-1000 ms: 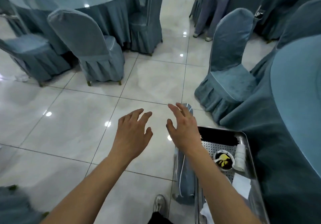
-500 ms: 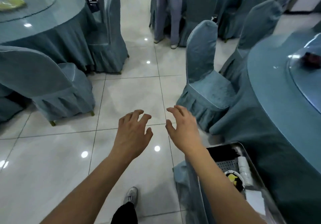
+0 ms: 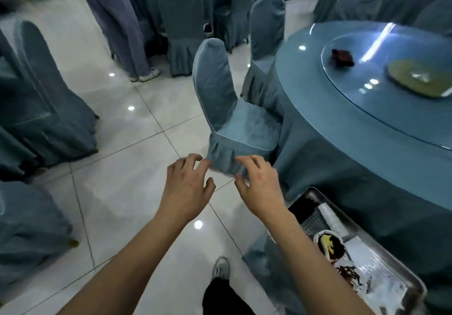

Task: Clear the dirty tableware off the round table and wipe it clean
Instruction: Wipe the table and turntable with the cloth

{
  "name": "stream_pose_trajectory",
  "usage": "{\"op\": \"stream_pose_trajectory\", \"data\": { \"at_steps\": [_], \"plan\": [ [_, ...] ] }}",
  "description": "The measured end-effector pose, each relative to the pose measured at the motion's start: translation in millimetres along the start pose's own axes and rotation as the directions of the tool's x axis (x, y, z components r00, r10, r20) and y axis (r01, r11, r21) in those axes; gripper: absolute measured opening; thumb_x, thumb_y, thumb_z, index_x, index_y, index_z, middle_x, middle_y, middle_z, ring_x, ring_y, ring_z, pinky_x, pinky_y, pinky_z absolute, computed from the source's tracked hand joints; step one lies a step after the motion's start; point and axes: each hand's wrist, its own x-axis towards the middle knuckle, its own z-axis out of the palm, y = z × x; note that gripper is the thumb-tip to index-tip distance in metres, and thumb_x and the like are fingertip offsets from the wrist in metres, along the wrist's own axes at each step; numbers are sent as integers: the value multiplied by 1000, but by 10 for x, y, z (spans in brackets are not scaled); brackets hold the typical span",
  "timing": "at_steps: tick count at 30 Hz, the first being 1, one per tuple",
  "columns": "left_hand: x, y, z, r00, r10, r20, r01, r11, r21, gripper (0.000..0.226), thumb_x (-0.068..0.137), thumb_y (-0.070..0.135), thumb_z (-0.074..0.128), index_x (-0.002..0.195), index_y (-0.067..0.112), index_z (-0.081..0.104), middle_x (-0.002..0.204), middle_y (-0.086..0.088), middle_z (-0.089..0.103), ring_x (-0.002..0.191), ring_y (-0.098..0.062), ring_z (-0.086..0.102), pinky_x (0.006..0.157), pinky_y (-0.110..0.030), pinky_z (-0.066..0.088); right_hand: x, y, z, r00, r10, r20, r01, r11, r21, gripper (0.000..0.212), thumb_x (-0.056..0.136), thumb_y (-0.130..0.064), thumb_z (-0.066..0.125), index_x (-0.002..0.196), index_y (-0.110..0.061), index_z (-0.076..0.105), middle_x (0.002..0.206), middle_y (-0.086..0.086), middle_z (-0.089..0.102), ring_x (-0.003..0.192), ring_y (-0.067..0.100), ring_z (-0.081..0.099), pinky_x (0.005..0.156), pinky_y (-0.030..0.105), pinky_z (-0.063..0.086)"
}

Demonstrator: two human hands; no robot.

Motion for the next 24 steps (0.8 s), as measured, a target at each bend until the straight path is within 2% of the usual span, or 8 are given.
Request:
{"op": "stream_pose_trajectory", "data": {
  "at_steps": [7,12,15,20,24],
  "plan": [
    [1032,70,286,984,148,99,-145,989,-32,36,90,32,63,124,23,61,129,-2,56,117,-28,53,101,-43,39,733,359,78,984,162,-70,-163,987,-9,37,88,-28,61,125,-27,56,119,-1,56,102,25,57,87,43,46],
    [1625,221,437,961,244,130,-240,970,-42,34,88,32,65,121,22,61,125,-3,58,112,-29,55,96,-44,42,1091,631,-18,959,262,-107,-264,964,-6,40,90,-27,60,129,-28,55,121,-1,54,103,22,54,92,40,42],
    [1974,385,538,938,311,153,-304,950,-66,36,90,33,64,124,24,60,128,-2,57,116,-28,53,99,-44,41,1262,805,-116,941,308,-142,-314,949,-18,39,90,-28,59,129,-29,54,120,-1,54,103,22,54,93,39,42],
    [2602,718,852,894,404,195,-386,914,-125,33,89,32,66,121,24,64,125,-3,59,113,-30,56,98,-47,43,1589,1271,-239,889,414,-195,-429,903,-37,39,91,-29,58,130,-30,55,119,-3,53,103,20,53,94,38,40],
    [3223,932,1105,848,490,203,-468,871,-150,34,93,33,61,126,25,60,126,-2,56,116,-28,54,101,-44,39,2036,1631,-312,860,466,-207,-485,873,-50,37,91,-30,58,128,-28,55,120,-1,53,107,23,53,96,39,40]
  ]
}}
